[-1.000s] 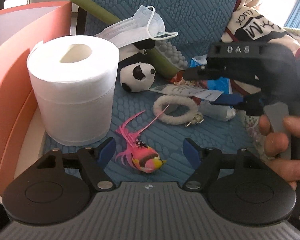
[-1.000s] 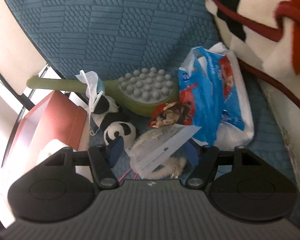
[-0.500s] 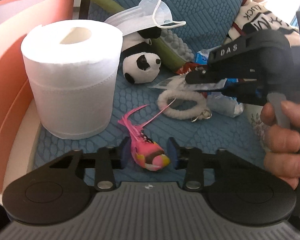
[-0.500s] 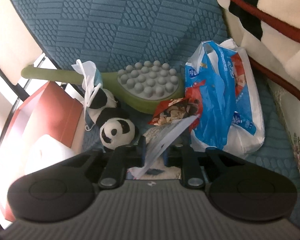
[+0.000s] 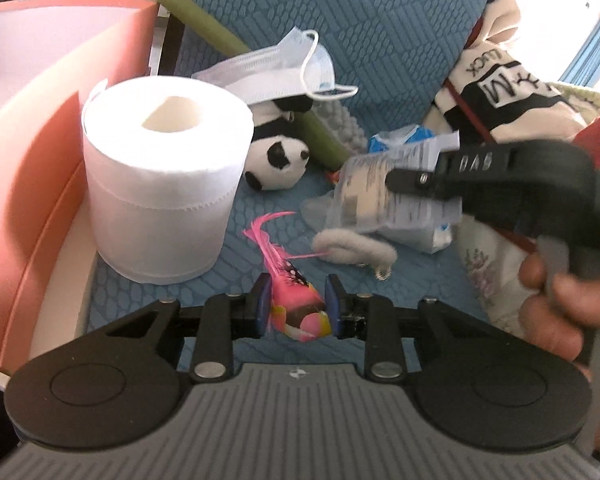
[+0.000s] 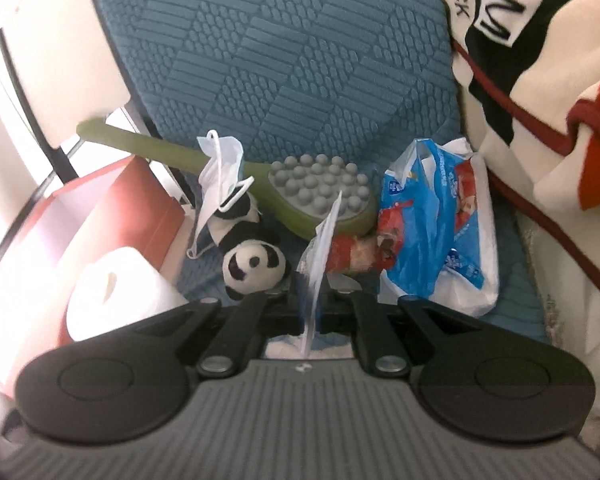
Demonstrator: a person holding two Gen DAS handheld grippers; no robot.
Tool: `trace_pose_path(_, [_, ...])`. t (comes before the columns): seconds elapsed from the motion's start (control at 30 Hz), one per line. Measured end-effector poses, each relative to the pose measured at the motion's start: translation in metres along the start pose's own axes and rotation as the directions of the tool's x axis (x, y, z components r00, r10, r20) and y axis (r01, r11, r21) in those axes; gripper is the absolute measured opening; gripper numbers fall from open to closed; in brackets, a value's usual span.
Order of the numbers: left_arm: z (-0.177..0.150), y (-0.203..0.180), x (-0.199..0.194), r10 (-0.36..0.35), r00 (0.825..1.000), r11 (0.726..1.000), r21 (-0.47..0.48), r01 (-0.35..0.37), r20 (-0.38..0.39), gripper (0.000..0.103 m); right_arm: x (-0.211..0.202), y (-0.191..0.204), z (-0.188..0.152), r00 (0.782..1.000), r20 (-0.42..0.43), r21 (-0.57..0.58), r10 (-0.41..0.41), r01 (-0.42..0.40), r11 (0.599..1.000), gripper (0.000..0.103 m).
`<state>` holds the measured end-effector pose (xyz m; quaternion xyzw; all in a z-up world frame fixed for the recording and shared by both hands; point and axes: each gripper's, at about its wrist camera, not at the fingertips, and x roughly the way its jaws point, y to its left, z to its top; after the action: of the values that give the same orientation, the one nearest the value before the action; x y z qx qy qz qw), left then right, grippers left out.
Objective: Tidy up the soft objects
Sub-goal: 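Grasp the pink feathered toy with the left tool while the right tool grasps the white receipt, then carry the pink toy in the left tool while the right tool carries the receipt over the orange box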
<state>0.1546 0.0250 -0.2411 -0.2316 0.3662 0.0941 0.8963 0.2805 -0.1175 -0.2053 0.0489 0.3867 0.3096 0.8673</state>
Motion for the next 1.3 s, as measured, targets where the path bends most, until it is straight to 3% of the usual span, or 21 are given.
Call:
trace_pose_path(0.43, [0.013, -0.012, -0.044, -0.055, 0.998, 0.998, 0.004, 0.055, 0.038, 0.033, -0.054, 0.009, -0.013, 0.990, 0.110, -0.021, -0.089, 0.092, 0.996, 0.008])
trace_pose_path(1.07, [0.016, -0.021, -0.115, -0.155, 0.987, 0.988, 0.035, 0.153, 0.046, 0.033, -0.131, 0.043, -0.049, 0.992, 0.092, -0.045, -0.088, 0.092, 0.995, 0.008])
trace_pose_path(1.3, [0.018, -0.010, -0.117, -0.163, 0.986, 0.987, 0.007, 0.163, 0.041, 0.033, -0.131, 0.050, -0.045, 0.991, 0.089, -0.051, -0.100, 0.105, 0.993, 0.008])
